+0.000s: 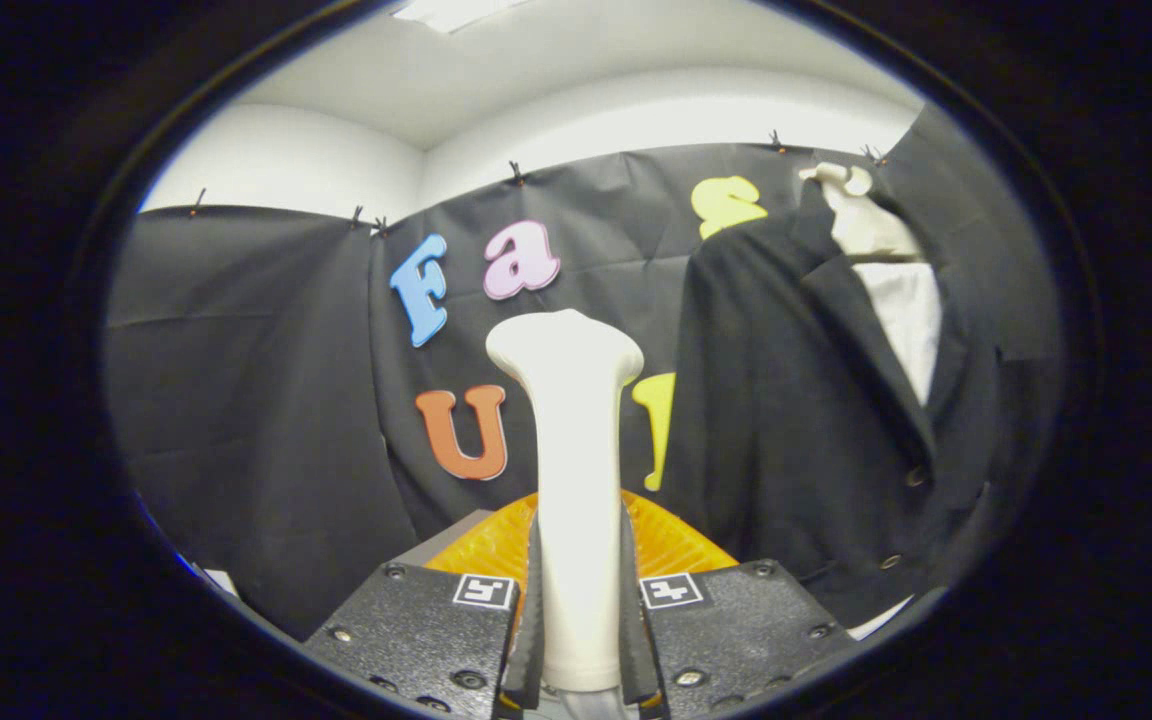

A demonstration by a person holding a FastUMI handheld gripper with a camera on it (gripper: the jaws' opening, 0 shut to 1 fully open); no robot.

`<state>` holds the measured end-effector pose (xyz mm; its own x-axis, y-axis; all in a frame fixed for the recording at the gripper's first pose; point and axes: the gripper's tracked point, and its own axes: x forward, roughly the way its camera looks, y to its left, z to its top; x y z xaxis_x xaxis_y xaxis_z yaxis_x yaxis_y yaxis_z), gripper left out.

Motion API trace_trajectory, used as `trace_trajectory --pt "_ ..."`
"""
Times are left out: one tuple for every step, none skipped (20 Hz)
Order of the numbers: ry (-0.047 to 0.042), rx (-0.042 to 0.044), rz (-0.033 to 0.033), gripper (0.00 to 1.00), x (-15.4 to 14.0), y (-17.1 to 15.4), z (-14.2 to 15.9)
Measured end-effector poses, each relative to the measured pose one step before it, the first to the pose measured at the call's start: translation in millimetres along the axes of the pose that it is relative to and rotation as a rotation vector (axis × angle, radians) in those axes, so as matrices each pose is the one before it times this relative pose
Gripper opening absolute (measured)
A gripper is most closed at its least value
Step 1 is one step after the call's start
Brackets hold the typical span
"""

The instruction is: Iron the clothes twice with a garment steamer, once on the left side and once on the right side.

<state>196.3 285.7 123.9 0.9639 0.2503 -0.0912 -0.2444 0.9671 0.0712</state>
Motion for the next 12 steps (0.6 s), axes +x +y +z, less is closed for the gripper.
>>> trace_trajectory --pt "-0.01788 -0.01668 -0.03327 0.32 -11.64 -13.37 9.41" --pt "-0.01627 -0.01546 -0.03182 0.32 -10.98 -16.99 5.28" --pt "-0.01852 -0.01532 -0.04063 0.33 -6.82 -15.29 8.90" --pt "-0.01254 -0.01349 -0.03141 0.33 -7.32 -14.83 6.49" --pt "-0.01832 -0.00648 -0.03349 0.33 -5.28 -14.89 9.70" --pt "-0.00786 -0.00816 -0.02534 0.33 -3.16 -11.55 5.52" --pt "-0.01764 -0.00535 -0.02967 0.33 -1.59 -12.41 4.95" --pt "-0.00594 -0.00716 -0.02384 0.33 1.03 -9.64 3.43" --pt "-0.00754 -0.00290 -0.01831 0.33 1.91 -8.33 0.88" --pt "-0.00370 -0.00532 -0.00815 0.33 3.14 -6.50 0.02" --pt "0.01658 -0.00838 -0.01375 0.33 4.40 -7.99 -5.70" --pt "0.01514 0.00260 -0.01096 0.33 4.80 -6.55 -4.52"
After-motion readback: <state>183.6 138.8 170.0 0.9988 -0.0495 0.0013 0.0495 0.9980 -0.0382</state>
